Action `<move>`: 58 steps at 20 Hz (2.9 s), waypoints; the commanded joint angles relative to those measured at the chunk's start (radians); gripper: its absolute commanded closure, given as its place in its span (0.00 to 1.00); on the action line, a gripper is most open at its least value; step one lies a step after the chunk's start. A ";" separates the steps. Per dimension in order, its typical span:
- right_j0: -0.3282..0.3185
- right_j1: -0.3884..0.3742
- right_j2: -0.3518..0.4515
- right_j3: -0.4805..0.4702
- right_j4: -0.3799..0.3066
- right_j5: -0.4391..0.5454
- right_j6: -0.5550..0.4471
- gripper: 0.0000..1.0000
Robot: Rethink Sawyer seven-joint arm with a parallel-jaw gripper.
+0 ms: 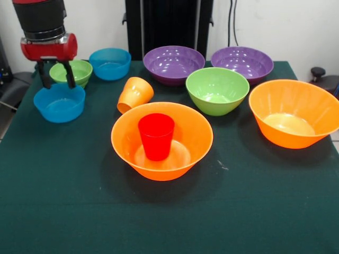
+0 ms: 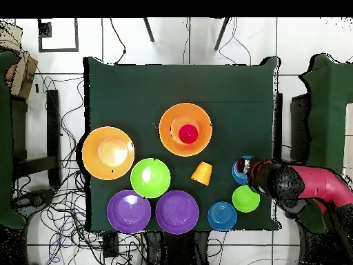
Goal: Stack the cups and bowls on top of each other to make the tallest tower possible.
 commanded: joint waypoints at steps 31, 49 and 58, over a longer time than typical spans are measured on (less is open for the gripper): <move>0.073 0.192 -0.039 -0.075 -0.167 -0.067 -0.198 0.00; 0.089 0.005 -0.035 -0.012 -0.145 -0.030 -0.154 0.00; 0.079 -0.022 -0.030 0.005 -0.120 -0.025 -0.164 0.00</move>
